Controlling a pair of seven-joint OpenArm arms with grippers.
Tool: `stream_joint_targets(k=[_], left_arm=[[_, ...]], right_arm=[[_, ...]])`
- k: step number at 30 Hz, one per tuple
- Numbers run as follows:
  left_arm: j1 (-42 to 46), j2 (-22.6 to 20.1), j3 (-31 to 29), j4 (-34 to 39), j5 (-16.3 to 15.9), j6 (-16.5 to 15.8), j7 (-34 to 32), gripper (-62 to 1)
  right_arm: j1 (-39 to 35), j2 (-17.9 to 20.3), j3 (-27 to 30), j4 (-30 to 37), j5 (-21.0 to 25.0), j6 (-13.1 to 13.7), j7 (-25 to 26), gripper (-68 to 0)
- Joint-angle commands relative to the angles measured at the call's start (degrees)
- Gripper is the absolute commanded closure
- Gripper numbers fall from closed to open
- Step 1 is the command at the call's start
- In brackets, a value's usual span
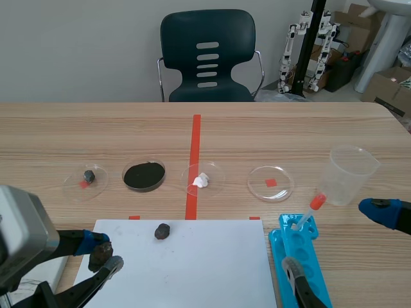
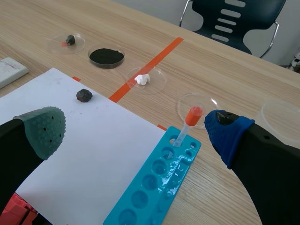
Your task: Pick up the right mineral with the left hand
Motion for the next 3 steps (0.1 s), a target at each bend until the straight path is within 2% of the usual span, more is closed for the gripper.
stream_joint_targets(k=[1,3], left_arm=[[0.0,0.1,-0.2,0.8,-0.6,0.2,-0.9,-9.8],[0.0,0.1,-0.2,0.8,-0.6,0.2,-0.9,-9.8]], right_arm=[[0.0,0.3,0.3,0.6,0.5,-0.2,0.8,-62.3],[0.0,0.3,0.3,0.6,0.5,-0.2,0.8,-62.3]])
